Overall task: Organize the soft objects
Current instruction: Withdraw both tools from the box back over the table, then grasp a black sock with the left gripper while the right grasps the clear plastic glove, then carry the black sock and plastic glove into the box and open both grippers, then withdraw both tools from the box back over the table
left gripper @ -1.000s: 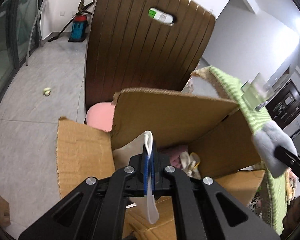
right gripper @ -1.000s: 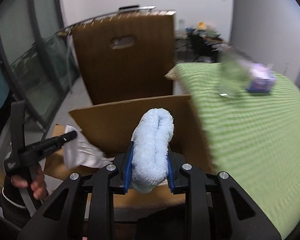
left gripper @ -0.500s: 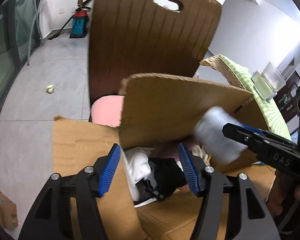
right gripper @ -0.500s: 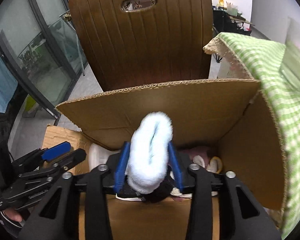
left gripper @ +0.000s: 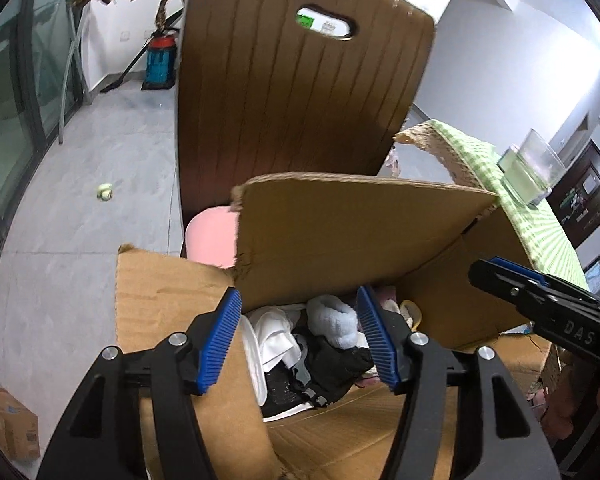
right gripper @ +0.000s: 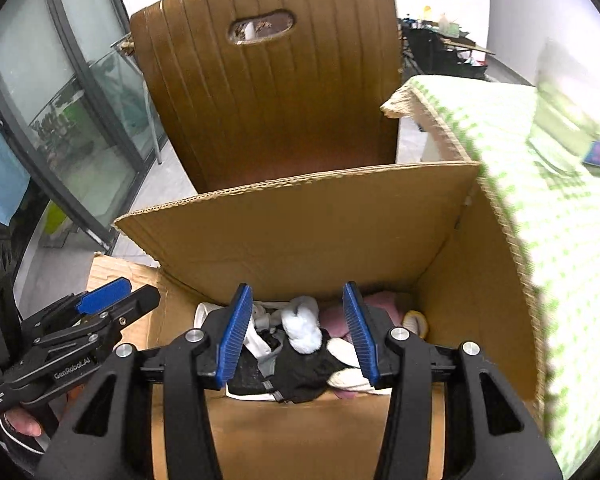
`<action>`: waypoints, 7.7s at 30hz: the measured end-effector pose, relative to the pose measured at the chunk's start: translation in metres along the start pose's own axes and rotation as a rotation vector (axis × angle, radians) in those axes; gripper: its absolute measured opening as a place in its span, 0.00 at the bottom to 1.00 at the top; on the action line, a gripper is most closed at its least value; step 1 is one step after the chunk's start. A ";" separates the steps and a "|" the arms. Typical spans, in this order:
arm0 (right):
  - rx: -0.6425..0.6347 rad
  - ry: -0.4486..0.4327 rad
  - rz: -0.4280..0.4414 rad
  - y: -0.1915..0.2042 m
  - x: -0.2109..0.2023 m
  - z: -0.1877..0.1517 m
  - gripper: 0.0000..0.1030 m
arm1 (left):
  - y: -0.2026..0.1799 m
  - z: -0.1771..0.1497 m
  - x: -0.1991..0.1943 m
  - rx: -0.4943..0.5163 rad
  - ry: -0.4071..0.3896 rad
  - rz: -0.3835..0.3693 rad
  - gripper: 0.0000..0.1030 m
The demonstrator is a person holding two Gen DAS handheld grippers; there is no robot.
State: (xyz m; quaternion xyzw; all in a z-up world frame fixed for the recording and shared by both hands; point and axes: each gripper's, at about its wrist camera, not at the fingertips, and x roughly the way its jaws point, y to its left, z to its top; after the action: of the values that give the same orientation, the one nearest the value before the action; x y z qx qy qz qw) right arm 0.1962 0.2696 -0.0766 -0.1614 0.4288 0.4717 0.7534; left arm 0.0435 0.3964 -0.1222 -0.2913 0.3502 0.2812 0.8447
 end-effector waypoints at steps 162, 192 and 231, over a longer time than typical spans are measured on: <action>0.133 -0.295 -0.645 -0.103 -0.339 -0.136 0.07 | -0.107 0.013 -0.152 0.152 -0.256 -0.313 0.11; -0.218 0.149 -0.397 -0.020 0.022 -0.010 0.56 | -0.002 -0.004 -0.011 -0.004 -0.018 -0.077 0.53; 0.077 -0.148 -0.252 -0.080 -0.139 -0.053 0.56 | -0.099 -0.006 -0.102 0.172 -0.186 -0.085 0.73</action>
State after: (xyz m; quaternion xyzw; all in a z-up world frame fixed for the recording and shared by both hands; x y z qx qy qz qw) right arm 0.2115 0.1156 -0.0089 -0.1497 0.3663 0.3669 0.8419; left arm 0.0477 0.2977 -0.0196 -0.2052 0.2806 0.2401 0.9064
